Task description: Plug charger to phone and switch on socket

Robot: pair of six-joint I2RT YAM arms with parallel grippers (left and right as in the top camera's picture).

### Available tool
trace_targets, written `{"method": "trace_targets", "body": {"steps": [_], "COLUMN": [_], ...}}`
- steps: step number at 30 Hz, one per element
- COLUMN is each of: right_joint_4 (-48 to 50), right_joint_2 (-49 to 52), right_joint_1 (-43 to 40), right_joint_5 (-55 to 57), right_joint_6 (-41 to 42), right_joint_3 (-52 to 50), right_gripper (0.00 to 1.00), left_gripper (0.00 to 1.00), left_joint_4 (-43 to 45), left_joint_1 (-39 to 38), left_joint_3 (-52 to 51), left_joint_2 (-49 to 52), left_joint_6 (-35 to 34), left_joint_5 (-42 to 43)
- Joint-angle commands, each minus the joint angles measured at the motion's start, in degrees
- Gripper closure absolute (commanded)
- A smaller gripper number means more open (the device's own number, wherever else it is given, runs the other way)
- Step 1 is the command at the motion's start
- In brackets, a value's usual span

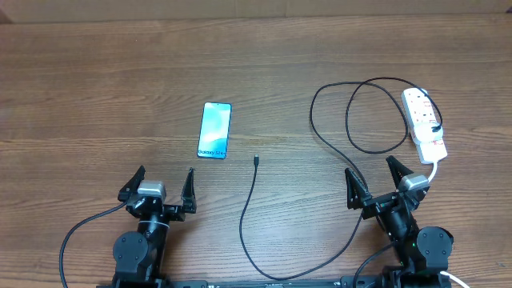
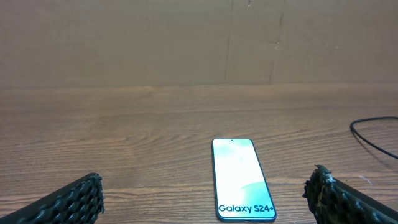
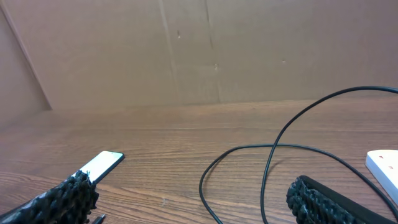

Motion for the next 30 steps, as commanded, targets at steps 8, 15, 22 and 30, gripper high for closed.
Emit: {"method": "trace_targets", "body": {"steps": [8, 15, 22, 30], "right_joint_4": [0.37, 0.37, 0.37, 0.37], "right_joint_2": [-0.57, -0.57, -0.57, -0.57], "right_joint_1": [-0.26, -0.26, -0.26, -0.26], "right_joint_5": [0.55, 0.55, 0.55, 0.57], "right_joint_6": [0.07, 0.09, 0.09, 0.09], "right_joint_3": [-0.59, -0.59, -0.59, -0.59], "right_gripper": [0.00, 0.00, 0.00, 0.00], "left_gripper": [0.00, 0.00, 0.00, 0.00], "left_joint_4": [2.62, 6.84, -10.86, -41.27], "left_joint_1": [0.35, 0.35, 0.35, 0.26], "left_joint_3": [-0.17, 10.10, 41.05, 81.83], "left_joint_2": [-0.37, 0.26, 13.03, 42.32], "left_joint_6": [1.29, 1.27, 1.33, 1.31], "left_joint_5": [-1.14, 8.57, 9.62, 10.36]}}
